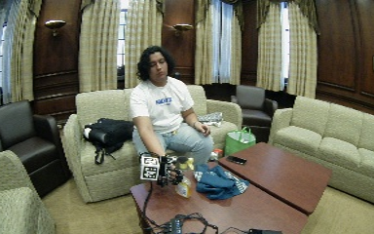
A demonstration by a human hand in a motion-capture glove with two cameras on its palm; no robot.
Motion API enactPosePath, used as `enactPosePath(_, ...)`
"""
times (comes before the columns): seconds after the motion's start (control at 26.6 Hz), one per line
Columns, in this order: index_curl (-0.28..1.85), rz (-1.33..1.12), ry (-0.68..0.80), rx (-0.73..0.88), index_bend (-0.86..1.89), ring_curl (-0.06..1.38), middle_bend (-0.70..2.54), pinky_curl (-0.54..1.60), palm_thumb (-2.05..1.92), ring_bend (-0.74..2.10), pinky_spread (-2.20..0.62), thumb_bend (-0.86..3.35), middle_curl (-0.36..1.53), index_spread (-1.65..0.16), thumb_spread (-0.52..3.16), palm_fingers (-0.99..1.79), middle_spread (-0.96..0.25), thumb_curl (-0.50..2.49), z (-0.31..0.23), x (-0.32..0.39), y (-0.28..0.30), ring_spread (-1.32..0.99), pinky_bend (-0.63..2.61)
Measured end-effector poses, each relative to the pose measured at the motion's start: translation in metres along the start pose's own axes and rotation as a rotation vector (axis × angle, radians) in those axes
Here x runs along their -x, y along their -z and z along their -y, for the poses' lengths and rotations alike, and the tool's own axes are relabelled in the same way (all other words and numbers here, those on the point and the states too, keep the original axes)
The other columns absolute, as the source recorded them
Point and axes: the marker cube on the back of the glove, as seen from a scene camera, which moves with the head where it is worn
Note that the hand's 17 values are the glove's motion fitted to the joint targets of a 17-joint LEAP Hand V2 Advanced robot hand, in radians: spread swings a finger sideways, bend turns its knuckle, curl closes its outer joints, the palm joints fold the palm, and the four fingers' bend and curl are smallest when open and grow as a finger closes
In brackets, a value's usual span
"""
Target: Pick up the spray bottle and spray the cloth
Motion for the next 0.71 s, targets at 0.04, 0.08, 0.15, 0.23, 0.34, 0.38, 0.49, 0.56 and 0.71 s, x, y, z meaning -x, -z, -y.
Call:
enactPosePath(0.04,0.23,-0.003,0.001,-0.003,0.11,0.35,0.23,0.34,0.72,0.42,0.05,-0.03,0.39,-0.4,0.97,0.64,-0.19,0.34,0.002,0.0,-0.002,-0.19,0.22)
enactPosePath(0.08,0.23,-0.008,0.001,-0.006,0.1,0.35,0.23,0.34,0.72,0.42,0.05,-0.03,0.39,-0.4,0.96,0.63,-0.19,0.34,0.004,0.0,-0.004,-0.19,0.23)
enactPosePath(0.15,0.23,-0.017,-0.002,-0.016,0.09,0.35,0.23,0.35,0.71,0.42,0.06,-0.03,0.39,-0.4,0.95,0.6,-0.19,0.33,0.007,-0.001,-0.007,-0.19,0.24)
enactPosePath(0.23,0.22,-0.027,-0.006,-0.027,0.09,0.35,0.23,0.35,0.69,0.42,0.06,-0.04,0.39,-0.4,0.94,0.59,-0.19,0.33,0.01,-0.002,-0.01,-0.19,0.24)
enactPosePath(0.34,0.21,-0.048,-0.003,-0.032,0.08,0.35,0.25,0.35,0.69,0.42,0.06,-0.04,0.39,-0.4,0.92,0.6,-0.19,0.33,0.014,-0.004,-0.014,-0.19,0.24)
enactPosePath(0.38,0.2,-0.056,0.0,-0.032,0.08,0.35,0.25,0.35,0.68,0.43,0.06,-0.04,0.39,-0.4,0.92,0.6,-0.2,0.33,0.016,-0.004,-0.015,-0.19,0.24)
enactPosePath(0.49,0.2,-0.07,-0.008,-0.046,0.08,0.35,0.26,0.35,0.67,0.44,0.06,-0.04,0.39,-0.4,0.91,0.6,-0.2,0.33,0.022,-0.004,-0.016,-0.19,0.25)
enactPosePath(0.56,0.19,-0.072,-0.016,-0.06,0.08,0.35,0.26,0.35,0.67,0.45,0.06,-0.03,0.4,-0.4,0.9,0.6,-0.2,0.33,0.027,-0.005,-0.017,-0.19,0.25)
enactPosePath(0.71,0.19,-0.083,-0.003,-0.074,0.08,0.36,0.26,0.36,0.67,0.46,0.05,-0.03,0.4,-0.4,0.9,0.6,-0.2,0.33,0.036,-0.007,-0.019,-0.19,0.26)
